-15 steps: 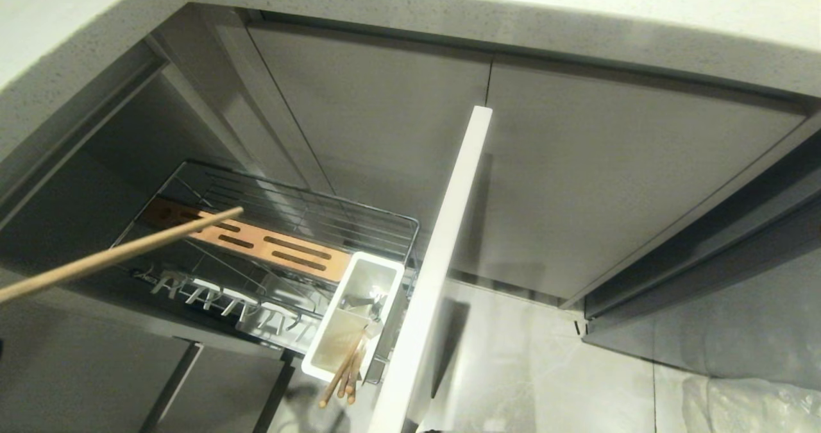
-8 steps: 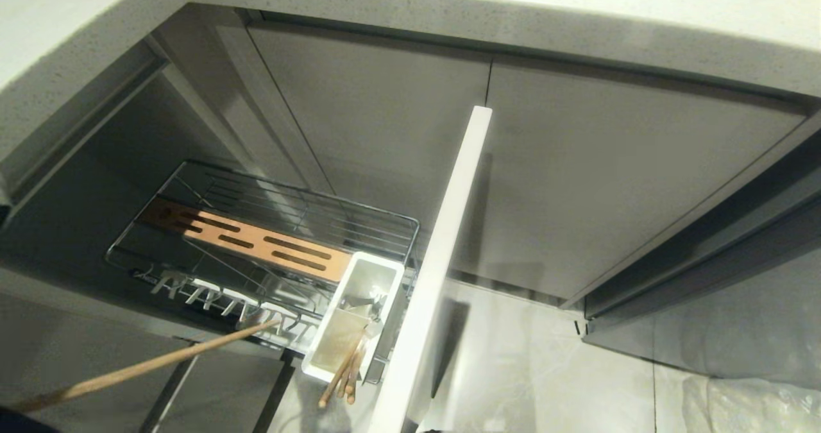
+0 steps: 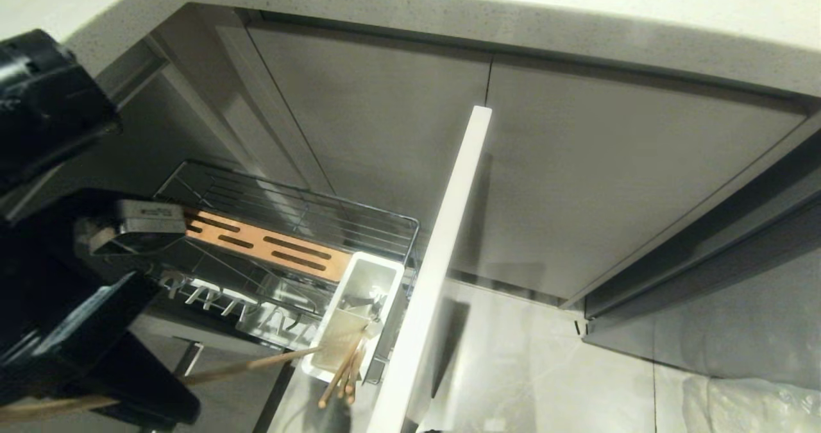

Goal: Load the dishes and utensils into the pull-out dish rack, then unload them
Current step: Pick up the chopsticks and place it in the cupboard

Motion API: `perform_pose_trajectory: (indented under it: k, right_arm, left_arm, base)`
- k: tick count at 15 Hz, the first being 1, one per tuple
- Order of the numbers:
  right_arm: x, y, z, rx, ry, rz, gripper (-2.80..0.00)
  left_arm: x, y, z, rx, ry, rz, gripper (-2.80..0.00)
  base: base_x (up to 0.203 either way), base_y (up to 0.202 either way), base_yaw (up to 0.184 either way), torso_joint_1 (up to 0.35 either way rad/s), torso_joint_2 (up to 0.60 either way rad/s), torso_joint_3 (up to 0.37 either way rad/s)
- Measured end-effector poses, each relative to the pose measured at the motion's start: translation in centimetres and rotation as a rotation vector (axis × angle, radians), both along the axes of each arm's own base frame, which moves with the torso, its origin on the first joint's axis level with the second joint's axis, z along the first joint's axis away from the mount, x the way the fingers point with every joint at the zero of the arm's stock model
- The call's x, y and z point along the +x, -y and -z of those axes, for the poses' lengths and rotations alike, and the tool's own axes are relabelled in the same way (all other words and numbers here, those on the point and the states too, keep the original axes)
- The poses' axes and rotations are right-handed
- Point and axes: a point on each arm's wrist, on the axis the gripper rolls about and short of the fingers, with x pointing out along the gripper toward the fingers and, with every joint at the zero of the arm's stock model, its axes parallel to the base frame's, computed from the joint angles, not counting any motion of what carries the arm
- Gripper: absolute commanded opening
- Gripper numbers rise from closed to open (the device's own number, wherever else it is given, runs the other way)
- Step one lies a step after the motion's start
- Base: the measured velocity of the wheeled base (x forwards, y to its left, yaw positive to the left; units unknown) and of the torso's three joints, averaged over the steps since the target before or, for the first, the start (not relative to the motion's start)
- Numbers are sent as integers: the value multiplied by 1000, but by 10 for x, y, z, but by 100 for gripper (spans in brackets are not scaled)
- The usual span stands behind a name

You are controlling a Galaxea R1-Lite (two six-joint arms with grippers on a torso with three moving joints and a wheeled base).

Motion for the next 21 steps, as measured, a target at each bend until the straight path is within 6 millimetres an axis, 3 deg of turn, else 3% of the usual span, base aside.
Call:
perform_pose_trajectory:
  k: [13,21]
  right_arm:
    - [0,0,0,0,0,0,-280]
    - [0,0,0,0,0,0,-280]
  left_arm:
    - [67,44,46,67,-70,-84,-280]
    - [102,55,76,125,-128,-143,-280]
  base:
    - [0,0,0,0,0,0]
    - [0,0,0,0,0,0]
